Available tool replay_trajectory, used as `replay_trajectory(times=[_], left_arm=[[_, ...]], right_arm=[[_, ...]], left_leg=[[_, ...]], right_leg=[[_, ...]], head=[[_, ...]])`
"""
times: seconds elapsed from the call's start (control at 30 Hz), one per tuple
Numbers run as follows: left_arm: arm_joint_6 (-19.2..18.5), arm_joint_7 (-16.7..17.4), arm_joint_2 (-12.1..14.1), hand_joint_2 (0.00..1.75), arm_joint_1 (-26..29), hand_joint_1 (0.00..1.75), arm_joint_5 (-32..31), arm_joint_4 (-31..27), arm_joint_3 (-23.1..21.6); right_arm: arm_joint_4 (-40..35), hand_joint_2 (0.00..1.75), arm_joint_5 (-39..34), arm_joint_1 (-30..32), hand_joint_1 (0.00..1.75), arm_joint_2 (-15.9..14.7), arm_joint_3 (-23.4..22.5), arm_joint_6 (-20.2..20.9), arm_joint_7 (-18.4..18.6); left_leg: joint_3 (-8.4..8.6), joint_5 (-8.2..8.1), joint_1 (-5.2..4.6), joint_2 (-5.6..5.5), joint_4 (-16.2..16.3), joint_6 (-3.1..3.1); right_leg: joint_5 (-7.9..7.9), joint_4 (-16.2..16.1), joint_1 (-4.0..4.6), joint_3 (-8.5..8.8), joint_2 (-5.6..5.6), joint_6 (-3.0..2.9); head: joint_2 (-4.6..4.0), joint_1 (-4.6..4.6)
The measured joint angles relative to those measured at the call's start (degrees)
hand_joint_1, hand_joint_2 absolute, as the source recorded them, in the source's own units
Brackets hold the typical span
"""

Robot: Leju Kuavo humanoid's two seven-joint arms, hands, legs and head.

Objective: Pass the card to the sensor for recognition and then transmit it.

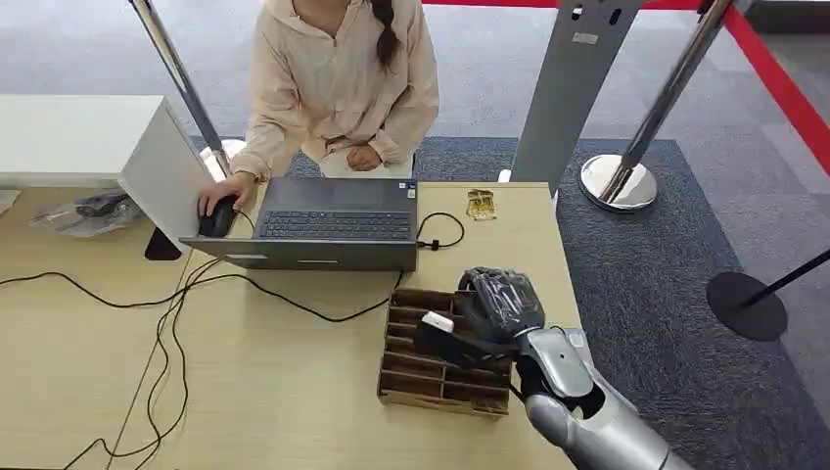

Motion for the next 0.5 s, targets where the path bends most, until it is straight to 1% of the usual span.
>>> replay_trajectory(times=[0.5], left_arm=[[-0.05, -0.48, 0.28, 0.00, 0.00, 0.00, 0.07, 0.00, 0.02]], right_arm=[[-0.02, 1.75, 0.74, 0.00, 1.73, 0.02, 0.02, -0.15, 0.00]], left_leg=[[0.00, 0.00, 0.00, 0.00, 0.00, 0.00]], right_leg=[[0.00, 0.00, 0.00, 0.00, 0.00, 0.00]], head=[[0.02, 0.02]])
